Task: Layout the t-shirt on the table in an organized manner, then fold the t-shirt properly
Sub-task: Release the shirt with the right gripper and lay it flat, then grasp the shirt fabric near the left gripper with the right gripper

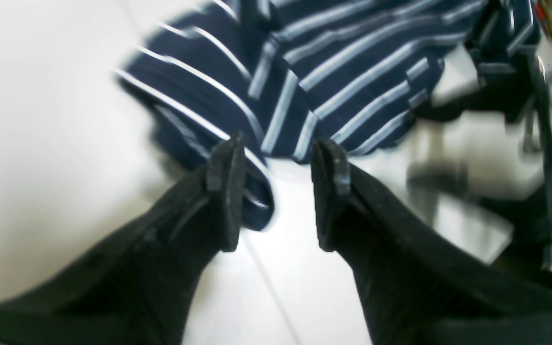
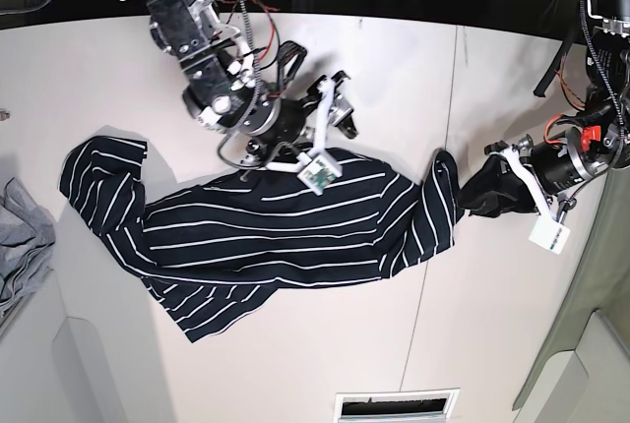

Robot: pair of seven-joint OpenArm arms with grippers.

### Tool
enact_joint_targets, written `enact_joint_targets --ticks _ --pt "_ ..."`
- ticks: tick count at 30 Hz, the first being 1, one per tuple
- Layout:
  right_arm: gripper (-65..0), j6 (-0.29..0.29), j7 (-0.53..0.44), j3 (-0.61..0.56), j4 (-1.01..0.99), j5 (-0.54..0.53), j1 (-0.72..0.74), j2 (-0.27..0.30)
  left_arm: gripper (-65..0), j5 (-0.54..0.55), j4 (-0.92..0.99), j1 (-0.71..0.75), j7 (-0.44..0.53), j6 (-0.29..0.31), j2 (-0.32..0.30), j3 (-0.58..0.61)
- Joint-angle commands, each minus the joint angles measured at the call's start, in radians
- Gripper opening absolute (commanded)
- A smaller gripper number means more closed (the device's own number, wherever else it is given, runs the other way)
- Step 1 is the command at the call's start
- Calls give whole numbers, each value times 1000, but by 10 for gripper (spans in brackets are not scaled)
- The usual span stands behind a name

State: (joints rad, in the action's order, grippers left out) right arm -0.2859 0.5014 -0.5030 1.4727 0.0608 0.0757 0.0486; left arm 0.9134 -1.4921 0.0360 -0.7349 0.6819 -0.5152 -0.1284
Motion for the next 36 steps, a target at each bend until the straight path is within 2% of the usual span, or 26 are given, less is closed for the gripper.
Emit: enact_joint_targets --ticks 1,6,11,16,20,26,29,31,34,36 --pt "-226 32 -39 -40 18 24 16 -10 -392 36 -19 -14 3 16 -14 -20" --pt "-226 116 -50 -230 3 141 27 -43 -392 86 -19 -13 -62 16 -14 -46" --pt "-226 186 -65 -321 -108 194 68 -88 -392 101 -19 -1 -70 16 -14 -46" --pt "-226 237 -111 -333 -305 203 149 -129 -392 105 -19 19 -70 16 -14 -46" --pt "-226 293 -153 -333 -421 218 202 -134 -392 108 -19 37 -70 16 -14 -46" --pt "-226 367 -168 -332 -488 232 250 -134 -392 132 -19 51 -79 16 -14 -46" --pt "-235 377 -169 -320 -488 231 254 -135 -392 154 -20 51 -90 16 -14 -46" --pt "-319 377 -168 -316 -489 228 253 -134 -392 154 -21 51 -94 16 -14 -46" --pt "-547 377 -168 -315 -489 228 250 -134 -392 154 -21 51 -108 16 -14 -46" --pt "-650 377 -168 -314 -489 240 249 -135 -392 154 -21 51 -119 16 -14 -46"
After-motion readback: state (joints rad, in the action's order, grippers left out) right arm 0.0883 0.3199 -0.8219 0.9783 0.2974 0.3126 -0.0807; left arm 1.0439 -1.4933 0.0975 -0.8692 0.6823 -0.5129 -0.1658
